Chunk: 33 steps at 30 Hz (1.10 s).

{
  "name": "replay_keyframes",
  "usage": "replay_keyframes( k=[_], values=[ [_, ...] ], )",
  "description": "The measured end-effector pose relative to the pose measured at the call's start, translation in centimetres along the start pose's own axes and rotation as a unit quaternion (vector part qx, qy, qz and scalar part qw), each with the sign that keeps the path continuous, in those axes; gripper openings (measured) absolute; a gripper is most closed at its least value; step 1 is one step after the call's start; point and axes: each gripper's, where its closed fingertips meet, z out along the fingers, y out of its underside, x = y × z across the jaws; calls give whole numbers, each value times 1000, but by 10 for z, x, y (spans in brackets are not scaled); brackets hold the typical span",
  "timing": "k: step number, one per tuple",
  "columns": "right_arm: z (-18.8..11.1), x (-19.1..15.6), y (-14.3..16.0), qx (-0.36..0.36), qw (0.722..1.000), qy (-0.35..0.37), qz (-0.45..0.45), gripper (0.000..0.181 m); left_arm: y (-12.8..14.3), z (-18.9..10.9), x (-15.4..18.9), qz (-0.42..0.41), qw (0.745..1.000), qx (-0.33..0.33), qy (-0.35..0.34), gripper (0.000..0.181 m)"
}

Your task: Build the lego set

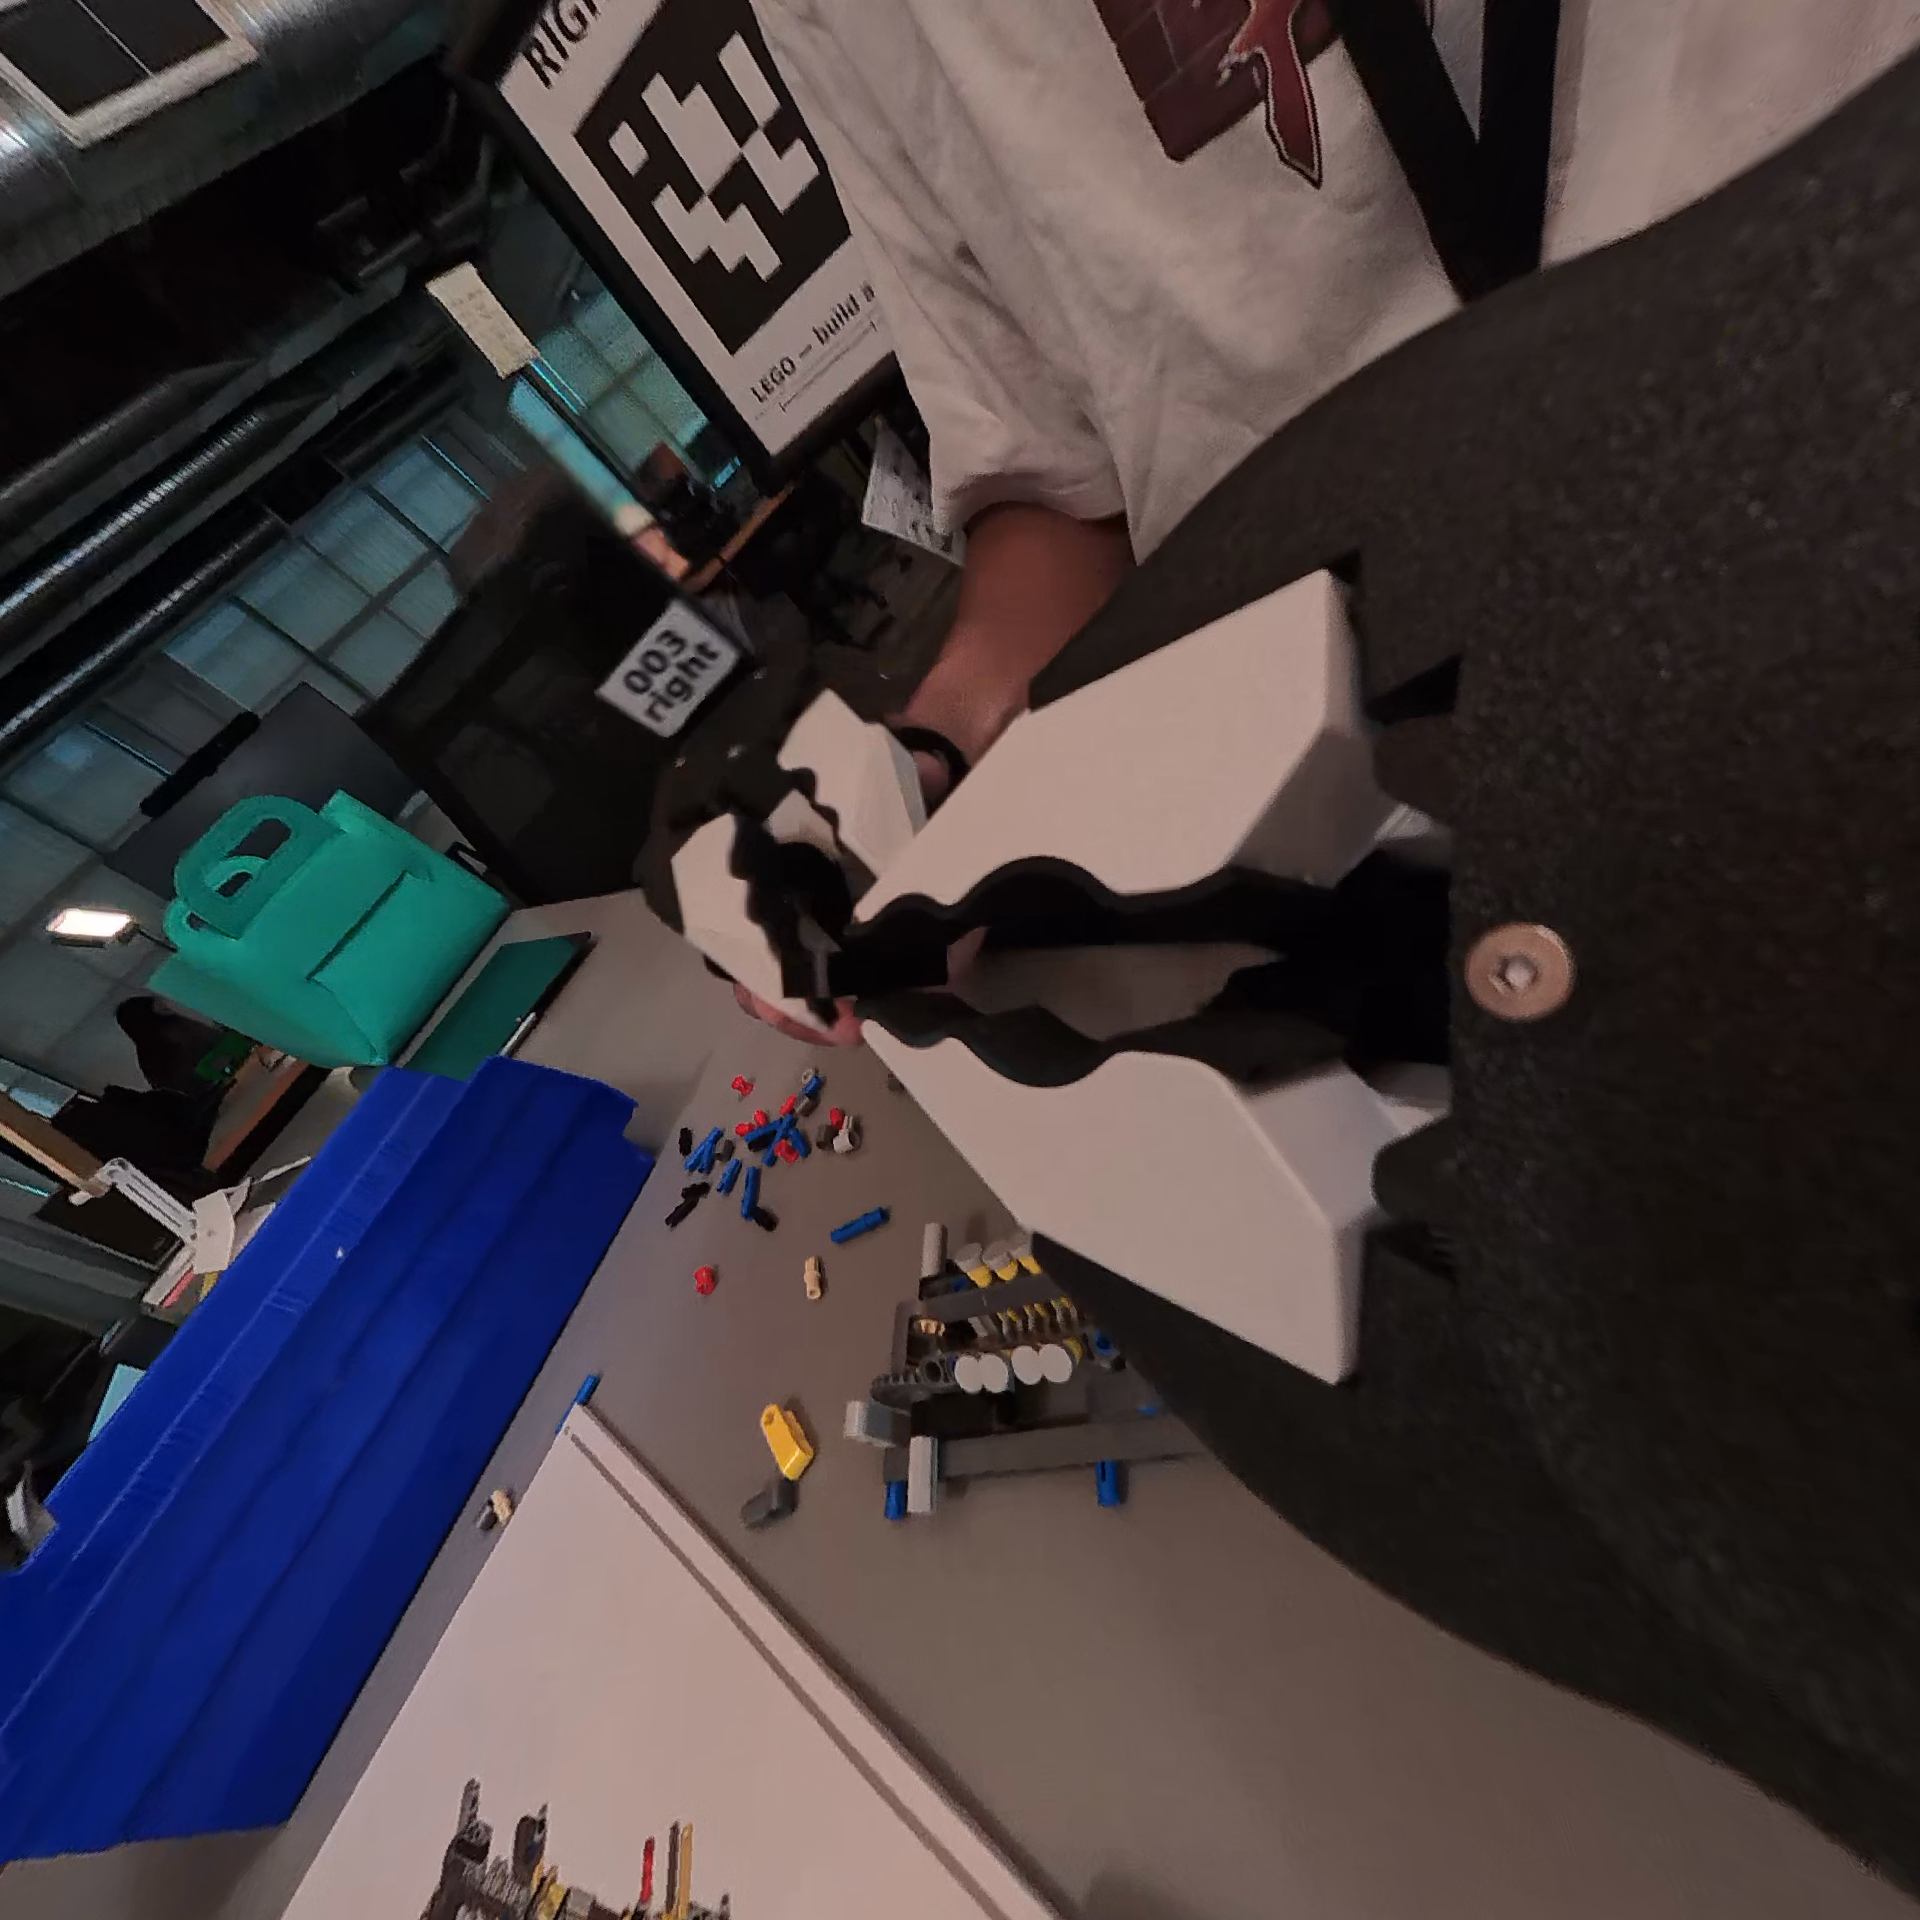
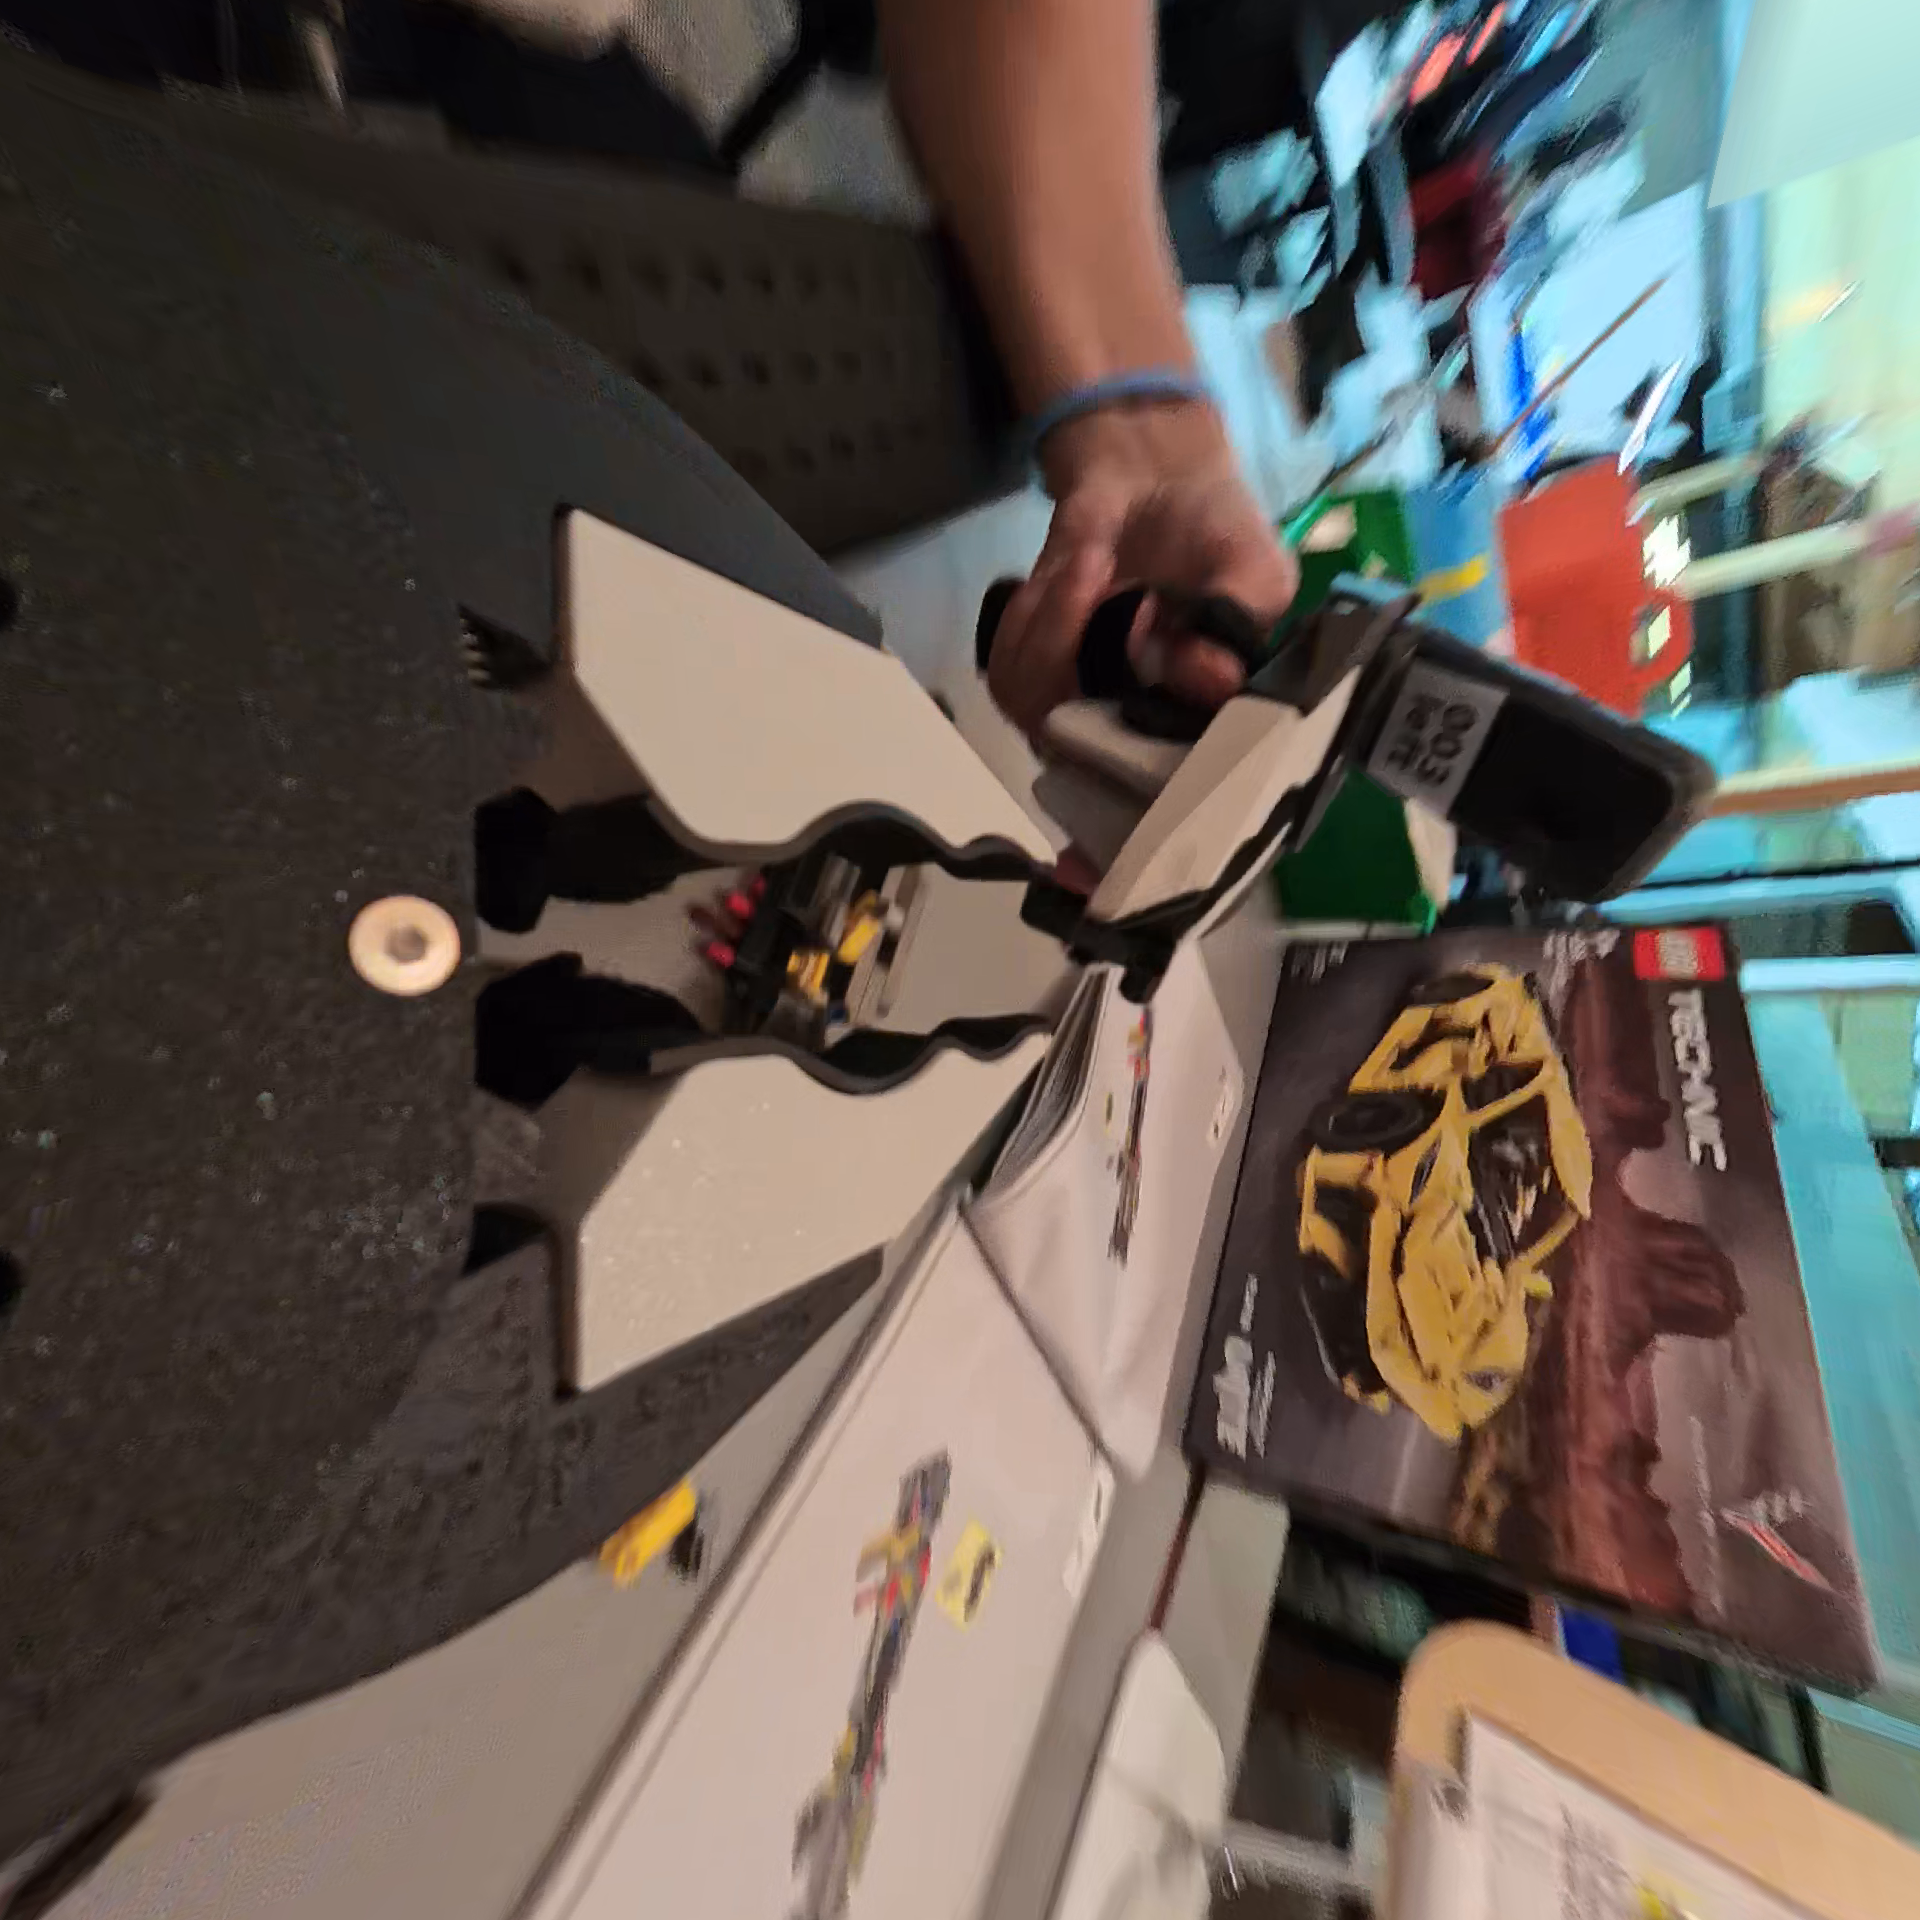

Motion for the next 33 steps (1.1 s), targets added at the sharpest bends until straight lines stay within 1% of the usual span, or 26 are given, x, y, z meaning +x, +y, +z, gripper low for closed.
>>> replay_keyframes(
  k=[2, 4, 6, 7, 9, 10, 12, 15, 17, 19, 20, 22, 23, 25, 26, 28, 33],
  values=[
    [-4, -6, -8, 27, 995, -62, 69, 31, 3, 0, 2, 23, 1000, -11, -6, 7],
    [-8, -8, -14, 50, 986, -101, 122, 34, 9, 4, 8, 31, 999, -28, 9, 6],
    [-10, -12, -17, 59, 977, -131, 156, 33, 18, 9, 12, 47, 998, -50, 12, 6],
    [-9, -12, -14, 50, 975, -138, 165, 29, 20, 11, 15, 55, 997, -56, 16, 6],
    [-8, -13, -10, 41, 976, -140, 165, 24, 23, 14, 20, 63, 996, -58, 25, 7],
    [-7, -14, -8, 34, 976, -142, 164, 17, 24, 16, 20, 66, 996, -61, 21, 7],
    [-3, -11, -1, 14, 977, -131, 170, 10, 26, 18, 10, 82, 994, -66, -14, 7],
    [0, 3, 3, 12, 972, -106, 208, 10, 21, 18, -6, 133, 986, -59, -84, 8],
    [2, 14, 4, 19, 968, -79, 237, 8, 15, 18, -17, 209, 964, -51, -157, 9],
    [4, 22, 0, 43, 956, -62, 282, 7, 6, 17, -23, 295, 928, -34, -226, 9],
    [5, 25, -2, 58, 949, -58, 306, 7, 4, 16, -25, 322, 912, -31, -253, 11],
    [6, 27, -10, 95, 931, -63, 346, 6, 3, 17, -31, 357, 886, -38, -293, 27],
    [6, 26, -13, 108, 923, -71, 363, 7, 1, 16, -32, 372, 874, -35, -310, 29],
    [8, 27, -12, 116, 919, -61, 371, 7, -4, 14, -34, 395, 855, -25, -337, 22],
    [9, 26, -11, 112, 922, -60, 365, 7, -6, 13, -32, 405, 848, -20, -342, 14],
    [9, 27, -11, 112, 930, -48, 348, 7, -10, 13, -29, 423, 836, -9, -350, 8],
    [12, 24, -9, 103, 937, -43, 331, 7, -12, 10, -31, 479, 787, -22, -389, 6]
  ],
)
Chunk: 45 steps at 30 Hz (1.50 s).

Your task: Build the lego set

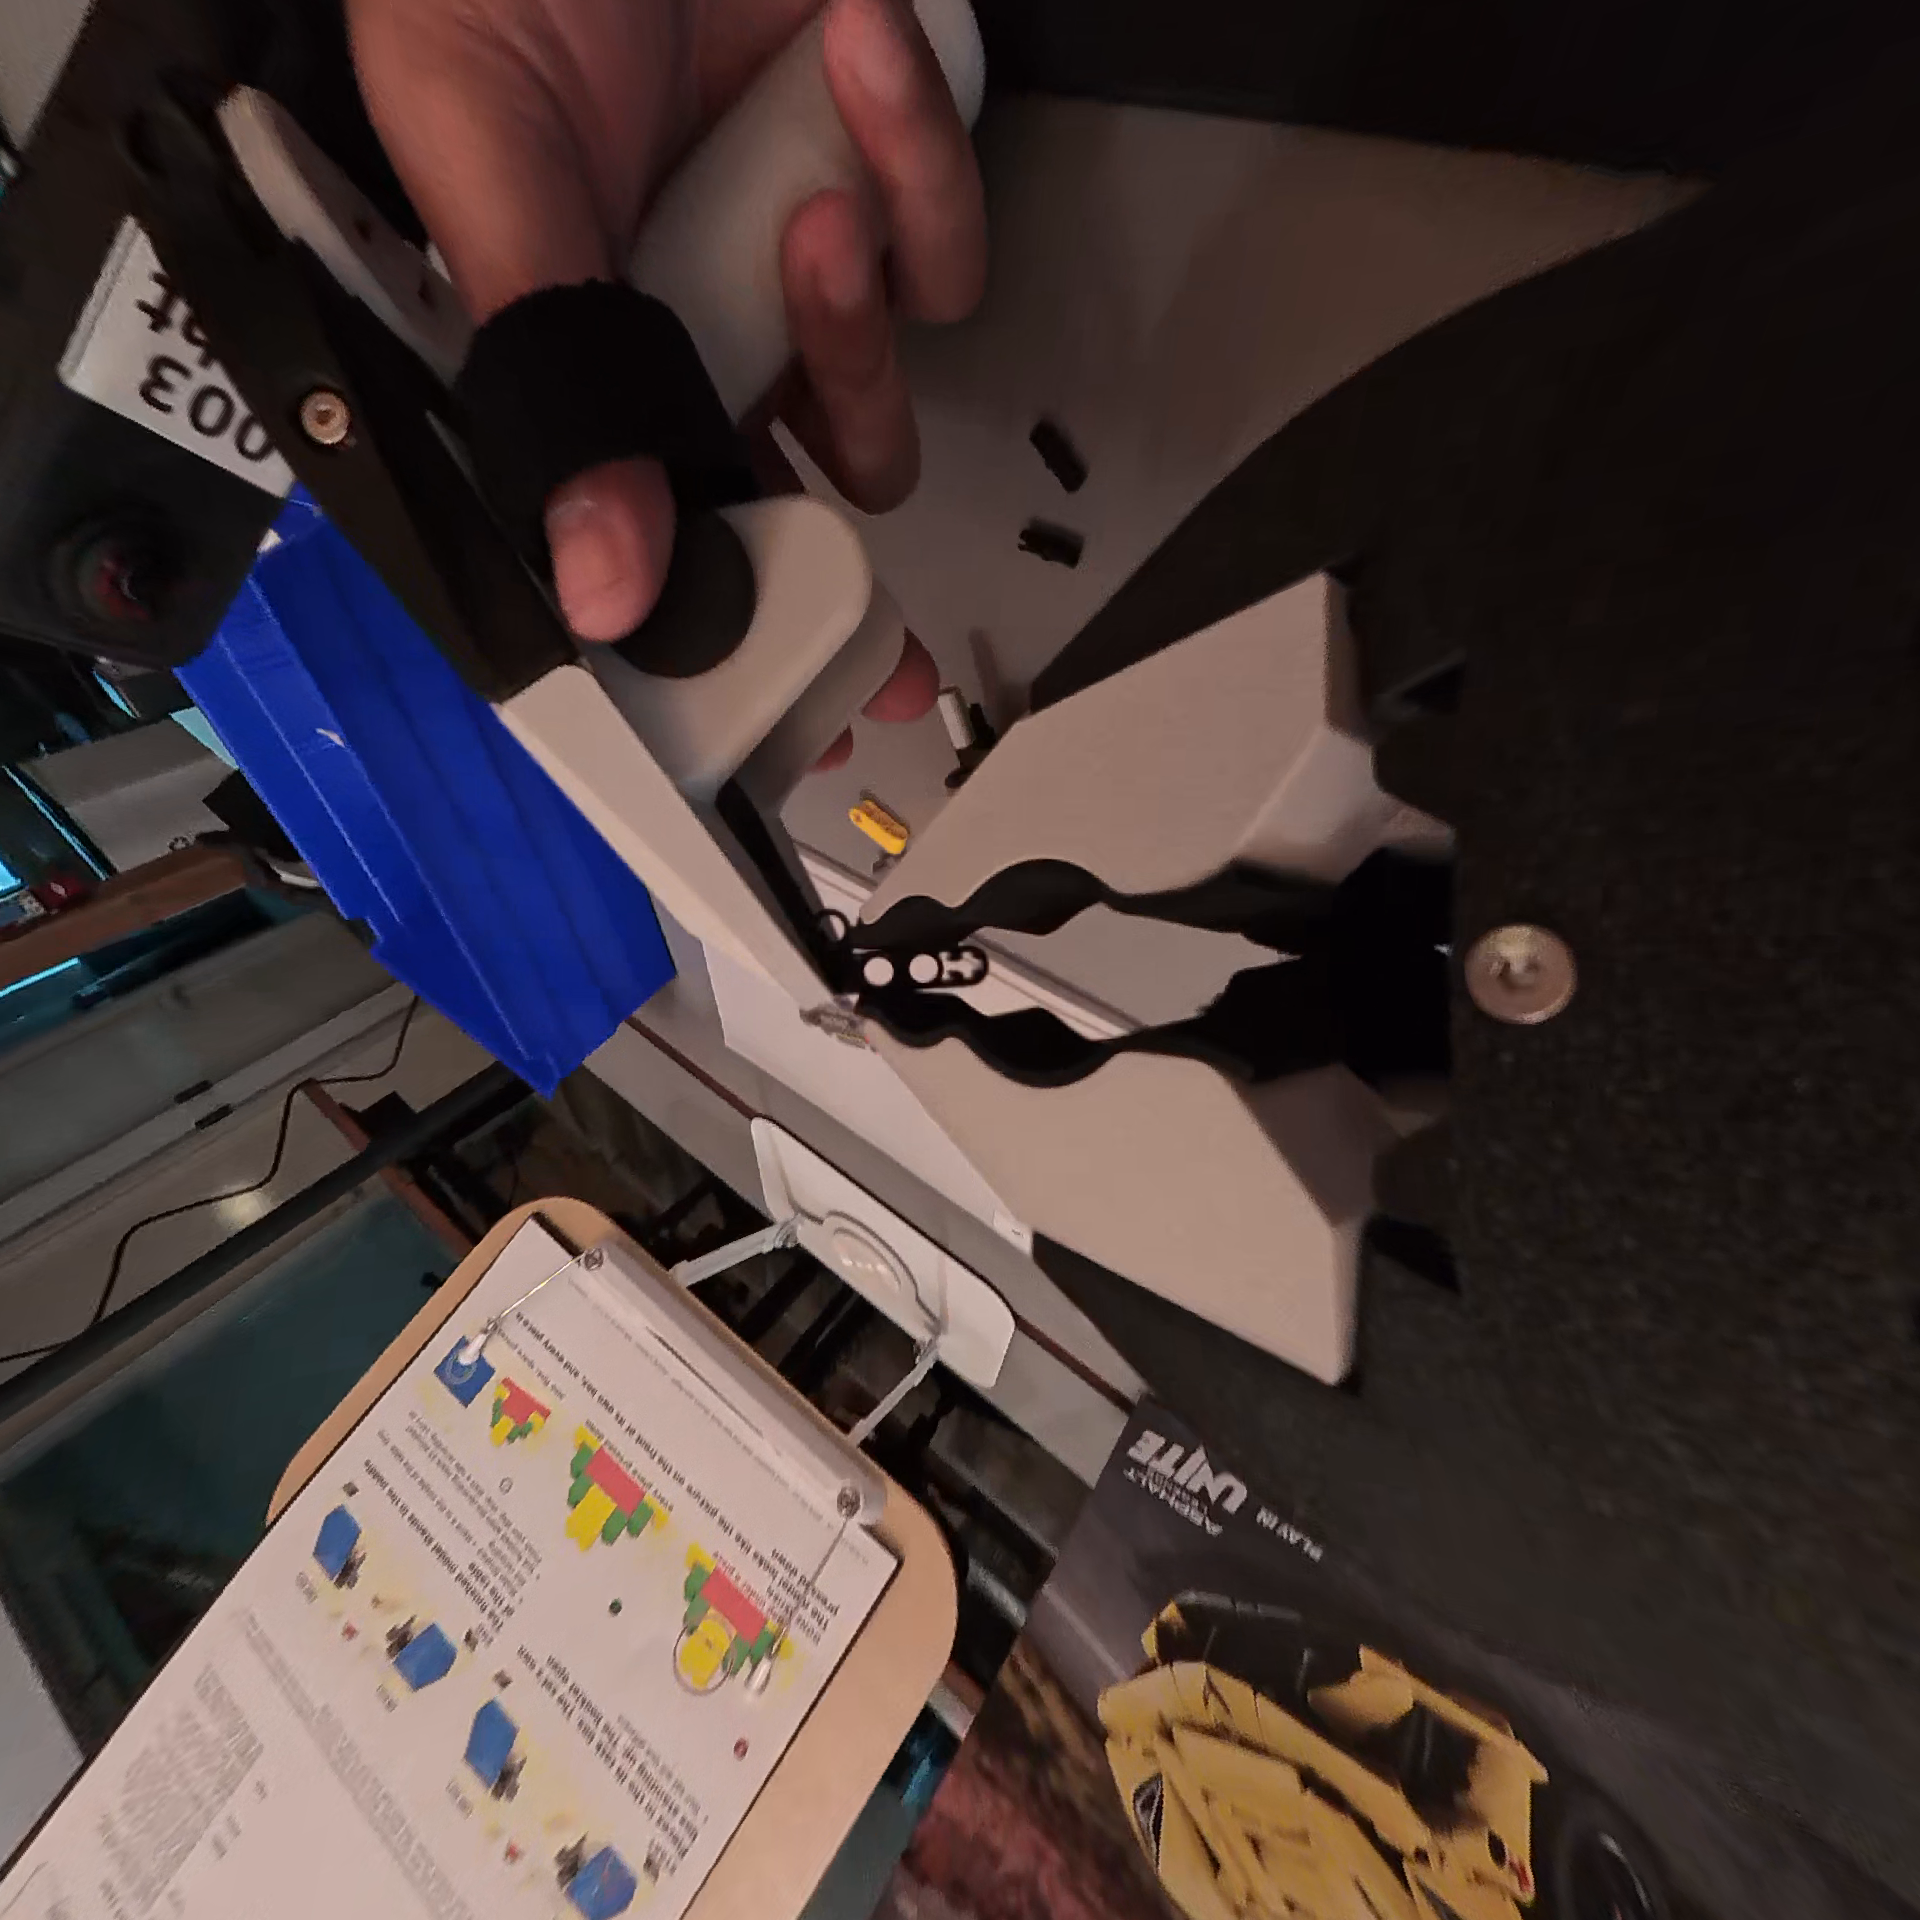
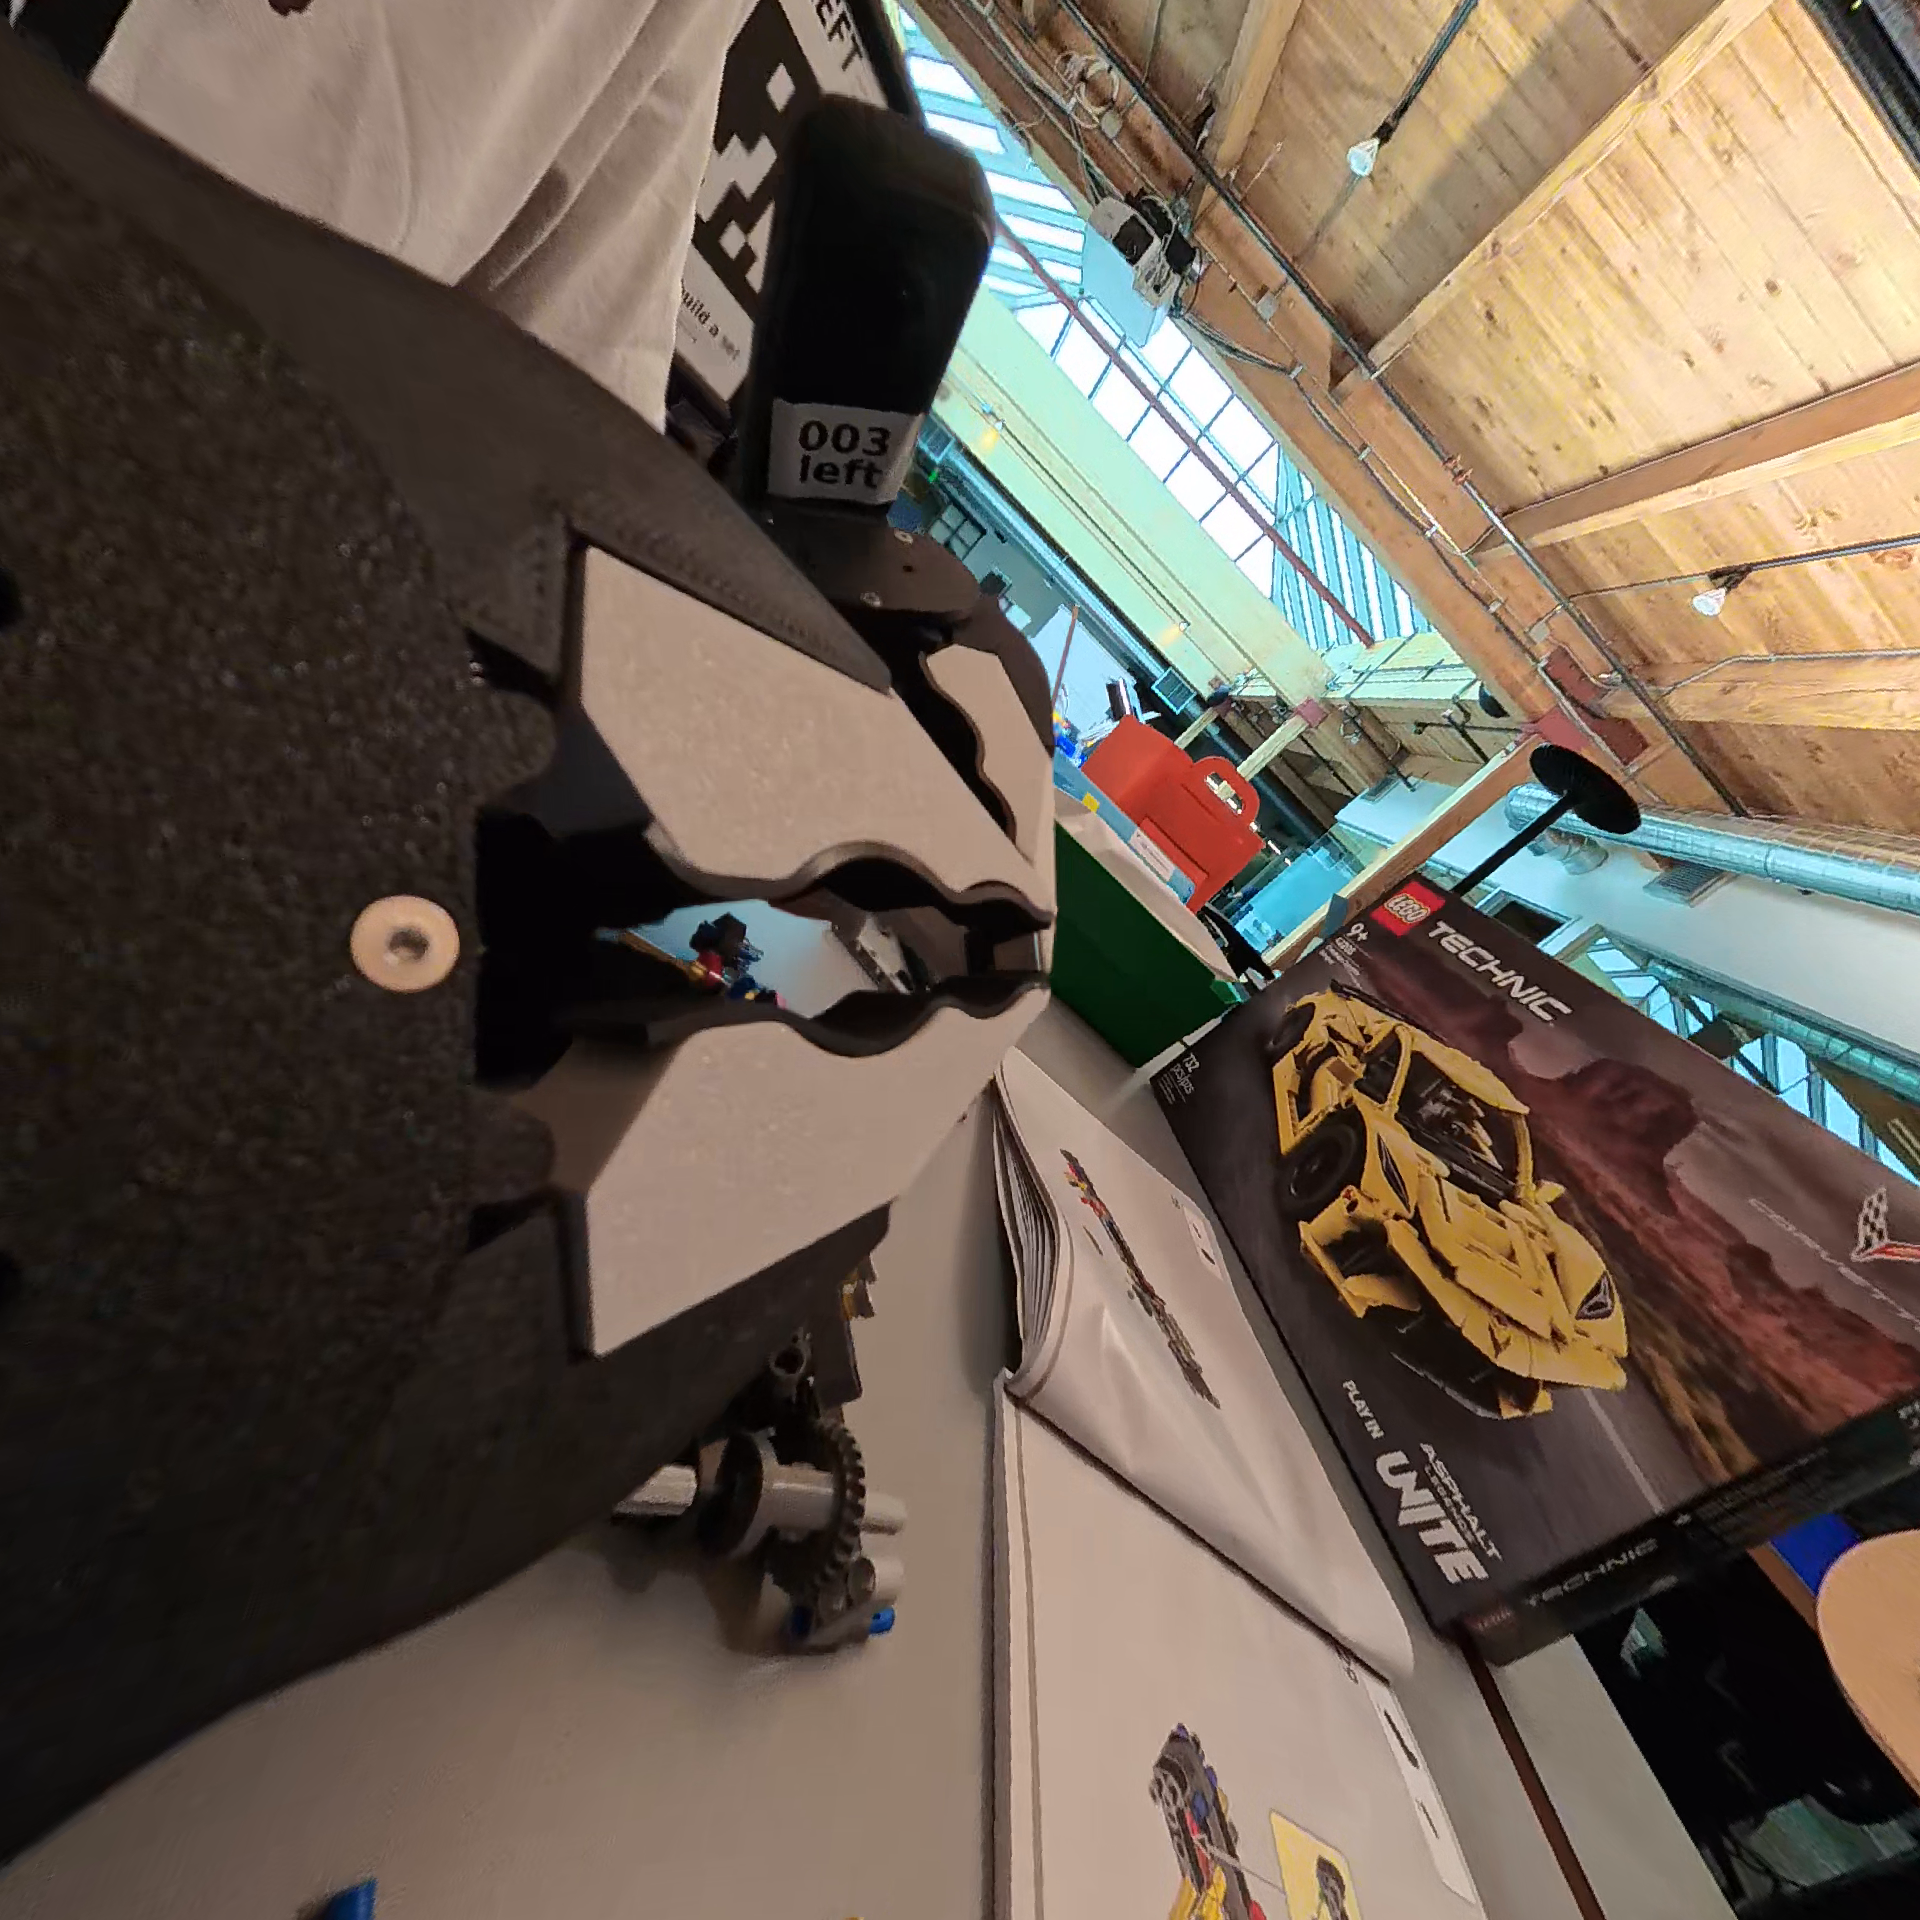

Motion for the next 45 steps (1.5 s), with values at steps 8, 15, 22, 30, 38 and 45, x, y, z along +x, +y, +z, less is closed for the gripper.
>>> replay_keyframes(
  k=[8, 15, 22, 30, 38, 45],
  values=[
    [-2, 1, -3, -9, 999, 11, -29, 13, 5, 1, -5, -8, 1000, -14, -9, 7],
    [-4, -2, 5, -46, 992, 25, -116, 15, -1, -4, -3, 12, 1000, 5, 7, 7],
    [-3, 0, 13, -67, 992, 21, -101, 7, 2, -3, 6, 57, 998, -5, 6, 6],
    [-4, -2, 8, -55, 994, 12, -92, 8, 0, -3, 1, 11, 1000, 4, 21, 6],
    [-3, 2, 10, -59, 994, 25, -83, 7, 4, -3, -6, 144, 988, -13, -53, 7],
    [-4, 10, 15, -64, 994, 16, 87, 6, 10, 1, -7, 319, 936, -44, -139, 9]
  ],
)
